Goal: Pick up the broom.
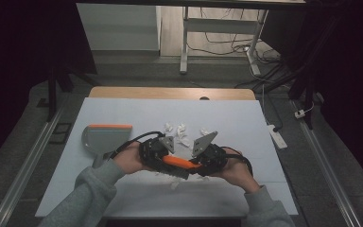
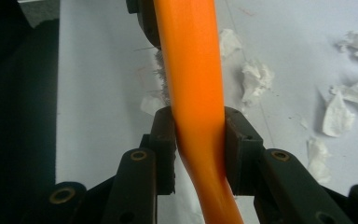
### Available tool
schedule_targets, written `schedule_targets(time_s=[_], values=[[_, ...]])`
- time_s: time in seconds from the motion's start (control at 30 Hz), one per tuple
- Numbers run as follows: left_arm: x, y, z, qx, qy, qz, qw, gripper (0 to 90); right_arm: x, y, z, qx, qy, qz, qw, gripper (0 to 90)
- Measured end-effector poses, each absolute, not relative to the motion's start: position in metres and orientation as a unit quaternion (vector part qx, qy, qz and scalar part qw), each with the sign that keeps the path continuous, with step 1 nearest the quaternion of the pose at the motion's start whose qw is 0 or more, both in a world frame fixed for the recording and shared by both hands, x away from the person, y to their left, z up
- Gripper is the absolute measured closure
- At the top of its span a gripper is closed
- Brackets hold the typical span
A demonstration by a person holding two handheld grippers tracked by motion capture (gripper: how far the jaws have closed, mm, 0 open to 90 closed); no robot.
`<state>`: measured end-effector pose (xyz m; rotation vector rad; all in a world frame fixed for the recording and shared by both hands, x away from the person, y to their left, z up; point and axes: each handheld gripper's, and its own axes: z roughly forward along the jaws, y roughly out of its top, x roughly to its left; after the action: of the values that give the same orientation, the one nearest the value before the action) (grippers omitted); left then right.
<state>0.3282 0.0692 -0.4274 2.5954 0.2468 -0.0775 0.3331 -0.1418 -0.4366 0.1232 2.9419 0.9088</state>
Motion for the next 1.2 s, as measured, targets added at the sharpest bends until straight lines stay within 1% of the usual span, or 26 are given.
schedule_targets(time_s=[0.2, 0.27, 0.3, 0.33, 0.4, 0.53, 0.57, 0.6, 0.7, 0.77, 0.9, 1.03, 1.2], values=[[0.329, 0.074, -0.427, 0.953, 0.095, -0.015, 0.287, 75.1, 0.335, -0.143, -0.435, 0.051, 0.951, 0.303, 0.029, 68.3], [0.328, 0.077, -0.425, 0.948, 0.106, 0.007, 0.3, 72.4, 0.336, -0.145, -0.434, 0.061, 0.948, 0.31, 0.026, 68.4], [0.327, 0.078, -0.424, 0.945, 0.112, 0.026, 0.307, 69.0, 0.338, -0.147, -0.434, 0.069, 0.947, 0.314, 0.022, 68.6], [0.324, 0.08, -0.423, 0.942, 0.119, 0.048, 0.312, 63.6, 0.34, -0.149, -0.434, 0.078, 0.944, 0.32, 0.018, 68.6], [0.319, 0.087, -0.419, 0.931, 0.142, 0.083, 0.326, 47.8, 0.344, -0.153, -0.433, 0.092, 0.942, 0.322, 0.018, 68.6], [0.307, 0.105, -0.415, 0.909, 0.185, 0.12, 0.355, 34.9, 0.352, -0.164, -0.435, 0.126, 0.937, 0.324, 0.025, 68.6], [0.302, 0.112, -0.415, 0.9, 0.202, 0.131, 0.363, 34.9, 0.352, -0.164, -0.435, 0.126, 0.937, 0.324, 0.025, 68.6], [0.297, 0.12, -0.416, 0.892, 0.219, 0.14, 0.371, 32.7, 0.357, -0.169, -0.436, 0.142, 0.934, 0.328, 0.031, 68.6], [0.28, 0.145, -0.426, 0.868, 0.272, 0.166, 0.382, 31.9, 0.36, -0.175, -0.436, 0.16, 0.929, 0.333, 0.035, 68.6], [0.272, 0.16, -0.432, 0.856, 0.296, 0.183, 0.383, 31.7, 0.363, -0.178, -0.435, 0.175, 0.924, 0.337, 0.039, 68.6], [0.259, 0.184, -0.442, 0.839, 0.327, 0.212, 0.379, 30.7, 0.366, -0.184, -0.432, 0.199, 0.916, 0.342, 0.057, 68.5], [0.252, 0.2, -0.452, 0.827, 0.347, 0.222, 0.383, 29.9, 0.37, -0.189, -0.431, 0.21, 0.911, 0.347, 0.07, 68.6], [0.243, 0.21, -0.46, 0.814, 0.36, 0.234, 0.39, 29.2, 0.374, -0.198, -0.428, 0.231, 0.901, 0.358, 0.076, 68.5]])
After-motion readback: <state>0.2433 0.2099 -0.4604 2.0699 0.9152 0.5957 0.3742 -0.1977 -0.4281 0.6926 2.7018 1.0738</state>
